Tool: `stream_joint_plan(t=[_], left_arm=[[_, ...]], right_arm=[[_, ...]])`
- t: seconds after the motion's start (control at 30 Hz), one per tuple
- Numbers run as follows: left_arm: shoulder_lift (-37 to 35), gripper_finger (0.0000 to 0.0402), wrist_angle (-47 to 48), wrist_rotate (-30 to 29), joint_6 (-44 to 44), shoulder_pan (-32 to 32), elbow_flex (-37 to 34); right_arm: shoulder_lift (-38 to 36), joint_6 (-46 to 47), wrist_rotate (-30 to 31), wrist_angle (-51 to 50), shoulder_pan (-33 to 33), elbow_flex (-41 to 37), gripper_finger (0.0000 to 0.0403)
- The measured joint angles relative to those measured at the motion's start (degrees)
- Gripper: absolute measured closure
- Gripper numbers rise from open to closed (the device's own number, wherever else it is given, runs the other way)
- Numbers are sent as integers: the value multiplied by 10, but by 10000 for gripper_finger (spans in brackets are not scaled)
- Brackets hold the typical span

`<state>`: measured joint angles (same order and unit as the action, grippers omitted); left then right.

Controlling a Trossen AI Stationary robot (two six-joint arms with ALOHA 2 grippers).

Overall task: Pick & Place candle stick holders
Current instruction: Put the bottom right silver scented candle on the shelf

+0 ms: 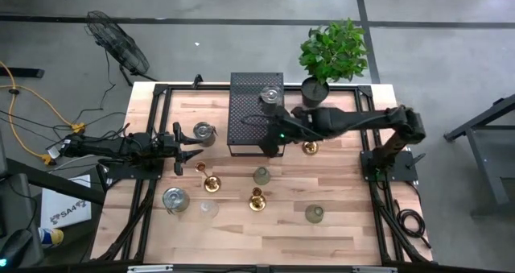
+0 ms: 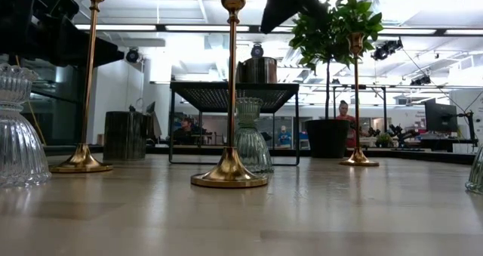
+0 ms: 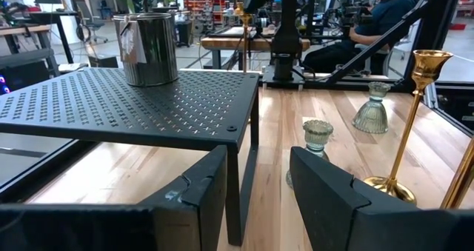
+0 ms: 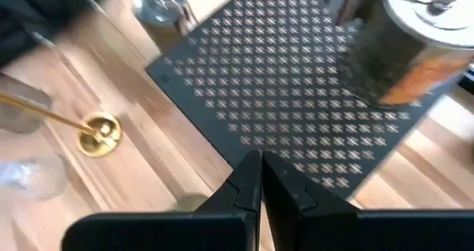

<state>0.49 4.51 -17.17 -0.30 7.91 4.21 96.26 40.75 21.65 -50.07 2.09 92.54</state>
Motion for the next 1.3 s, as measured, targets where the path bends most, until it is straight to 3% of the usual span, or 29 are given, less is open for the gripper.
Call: stream_joint_plan(t=[0.23, 0.43, 0.77, 1.17, 1.3], left_arm=[[0, 256, 0, 0, 0, 0, 0], [0, 256, 0, 0, 0, 0, 0], [0, 256, 0, 0, 0, 0, 0], [0, 256, 0, 0, 0, 0, 0], [0, 256, 0, 0, 0, 0, 0]], right_arm=[[-18, -19, 93, 217, 22, -148, 399], [-18, -19, 186, 381, 28, -229, 399], [-14, -52, 262, 435, 11, -275, 399], [7, -193, 211, 503, -39, -276, 399], [7, -198, 233, 492, -49, -276, 399]])
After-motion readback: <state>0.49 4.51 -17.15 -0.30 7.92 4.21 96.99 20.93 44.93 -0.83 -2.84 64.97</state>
